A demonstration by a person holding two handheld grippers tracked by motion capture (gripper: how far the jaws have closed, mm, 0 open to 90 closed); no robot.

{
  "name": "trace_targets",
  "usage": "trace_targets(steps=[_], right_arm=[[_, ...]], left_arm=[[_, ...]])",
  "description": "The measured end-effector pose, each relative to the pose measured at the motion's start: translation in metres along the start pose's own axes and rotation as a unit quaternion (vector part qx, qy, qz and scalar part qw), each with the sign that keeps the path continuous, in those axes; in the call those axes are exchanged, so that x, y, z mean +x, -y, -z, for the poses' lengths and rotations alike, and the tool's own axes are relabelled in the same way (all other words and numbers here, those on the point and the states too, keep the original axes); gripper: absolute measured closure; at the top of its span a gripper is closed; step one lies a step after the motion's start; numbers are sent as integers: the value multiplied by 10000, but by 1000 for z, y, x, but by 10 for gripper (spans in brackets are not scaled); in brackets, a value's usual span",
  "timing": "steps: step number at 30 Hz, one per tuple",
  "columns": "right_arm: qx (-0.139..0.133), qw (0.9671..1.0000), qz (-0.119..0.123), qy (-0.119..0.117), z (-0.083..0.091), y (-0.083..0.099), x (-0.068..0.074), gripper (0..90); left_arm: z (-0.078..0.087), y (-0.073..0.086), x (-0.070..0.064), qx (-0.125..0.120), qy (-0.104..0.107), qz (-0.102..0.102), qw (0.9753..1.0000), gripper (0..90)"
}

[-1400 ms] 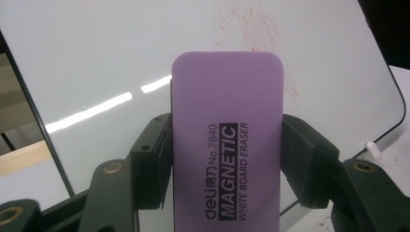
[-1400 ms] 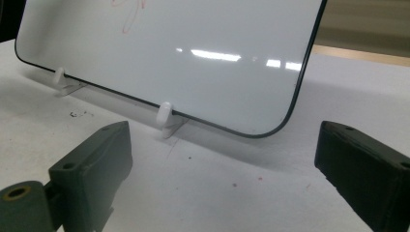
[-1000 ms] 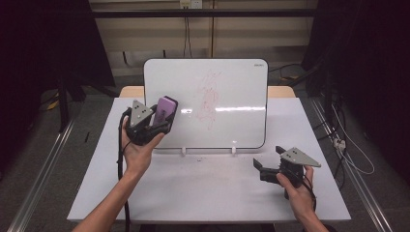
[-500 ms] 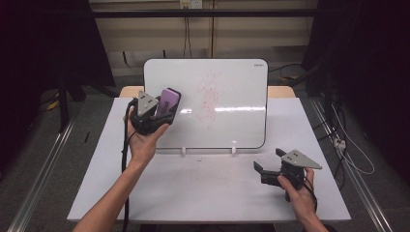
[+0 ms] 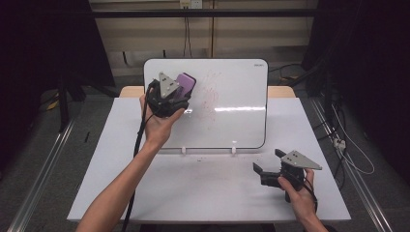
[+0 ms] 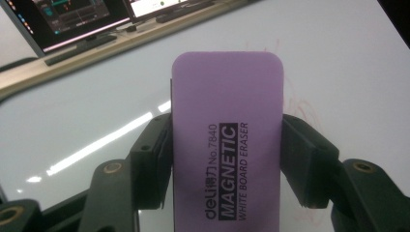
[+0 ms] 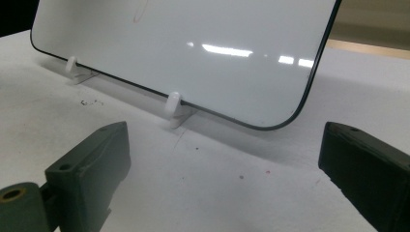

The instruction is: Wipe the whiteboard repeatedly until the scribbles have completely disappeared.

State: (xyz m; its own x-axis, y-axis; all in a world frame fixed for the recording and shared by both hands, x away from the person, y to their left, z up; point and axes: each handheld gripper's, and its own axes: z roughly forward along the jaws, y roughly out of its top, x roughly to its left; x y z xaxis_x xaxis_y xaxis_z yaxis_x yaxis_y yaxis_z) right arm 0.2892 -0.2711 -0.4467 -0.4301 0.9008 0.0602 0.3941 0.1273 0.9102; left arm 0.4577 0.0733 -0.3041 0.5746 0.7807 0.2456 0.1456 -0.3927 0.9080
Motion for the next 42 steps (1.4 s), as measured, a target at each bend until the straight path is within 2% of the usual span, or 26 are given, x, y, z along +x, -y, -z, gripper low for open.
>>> trace_targets(steps=[6,10,12,13,15,23,25,31,33,36,37,39,40,41,42], right_arm=[[1,10000,-10,-3,0,0,0,41],[2,10000,-15,-7,0,0,-1,41],[6,10000,-23,-16,0,0,-1,41],[6,10000,-23,-15,0,0,-1,41],[7,10000,-30,-15,0,0,-2,41],[2,10000,-26,-25,0,0,-2,40],[2,10000,-35,-37,-1,0,-2,40],[43,10000,-52,-67,-2,1,-2,40],[49,10000,-46,-60,-2,1,-2,40],[31,10000,-18,-75,-2,1,0,40],[28,10000,-11,-76,-2,0,0,40],[21,10000,-2,-76,-1,1,0,40],[13,10000,-11,-81,-1,1,0,40],[18,10000,-24,-74,-1,1,0,40],[20,10000,-29,-71,-1,1,-1,40]], left_arm=[[-22,-12,-2,222,-141,-178,9995,413],[-33,-17,1,355,-218,-159,9990,413],[-39,-18,2,422,-325,-268,9982,414],[-41,-19,2,448,-315,-214,9983,413],[-46,-20,1,493,-357,-239,9979,413],[-57,-17,-10,578,-588,-670,9943,414],[-59,-16,-12,555,-653,-704,9938,413],[-58,-11,-22,648,-573,-919,9920,414],[-58,-6,-30,609,-556,-954,9920,414],[-56,0,-43,629,-474,-1173,9900,413],[-56,0,-44,621,-486,-1218,9894,413],[-58,-1,-41,606,-422,-1104,9911,414],[-58,-3,-37,636,-452,-1207,9896,414],[-59,-5,-35,586,-539,-1170,9899,414],[-58,-9,-31,627,-503,-1083,9909,413]])
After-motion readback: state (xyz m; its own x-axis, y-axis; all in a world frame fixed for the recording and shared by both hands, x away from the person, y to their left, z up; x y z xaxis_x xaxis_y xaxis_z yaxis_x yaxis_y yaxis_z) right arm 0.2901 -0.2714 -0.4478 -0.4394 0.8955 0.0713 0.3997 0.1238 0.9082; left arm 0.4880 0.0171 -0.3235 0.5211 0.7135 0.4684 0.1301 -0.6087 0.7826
